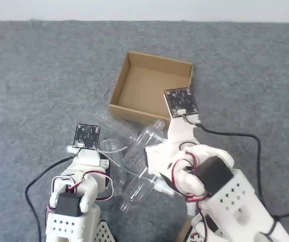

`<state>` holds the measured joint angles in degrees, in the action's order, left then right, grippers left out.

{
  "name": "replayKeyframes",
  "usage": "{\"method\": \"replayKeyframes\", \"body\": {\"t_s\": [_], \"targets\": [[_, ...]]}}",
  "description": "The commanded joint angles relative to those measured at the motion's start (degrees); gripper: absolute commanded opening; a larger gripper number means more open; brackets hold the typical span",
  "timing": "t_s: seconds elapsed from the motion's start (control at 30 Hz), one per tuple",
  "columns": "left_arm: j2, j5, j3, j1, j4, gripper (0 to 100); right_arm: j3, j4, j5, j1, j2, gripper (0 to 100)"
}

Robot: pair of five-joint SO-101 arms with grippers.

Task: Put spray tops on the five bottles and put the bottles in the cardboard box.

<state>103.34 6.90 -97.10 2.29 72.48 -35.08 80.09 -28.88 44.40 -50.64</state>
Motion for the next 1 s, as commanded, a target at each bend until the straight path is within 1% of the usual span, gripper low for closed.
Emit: {"method": "replayKeyframes", "body": {"t_s": [0.0, 0.17, 0.63, 0.7, 0.83, 0.97], "targets": [[1.0, -0.3, 0.6, 0.2, 0.0, 1, 3.1, -5.8, -2.8, 0.9, 3.7, 38.8], [1.0, -0.3, 0.6, 0.2, 0.0, 1, 3.1, -10.2, -5.5, 0.9, 9.5, 38.8], [1.0, -0.3, 0.6, 0.2, 0.0, 1, 3.1, -22.4, -6.8, 0.7, 23.2, 38.8], [1.0, -0.3, 0.6, 0.2, 0.0, 1, 3.1, -23.6, -6.9, 0.7, 24.7, 38.8], [1.0, -0.3, 0.6, 0.2, 0.0, 1, 3.1, -25.5, -10.0, 0.6, 27.9, 38.7], [1.0, -0.3, 0.6, 0.2, 0.0, 1, 3.1, -27.1, -10.3, 0.6, 30.5, 38.7]]}}
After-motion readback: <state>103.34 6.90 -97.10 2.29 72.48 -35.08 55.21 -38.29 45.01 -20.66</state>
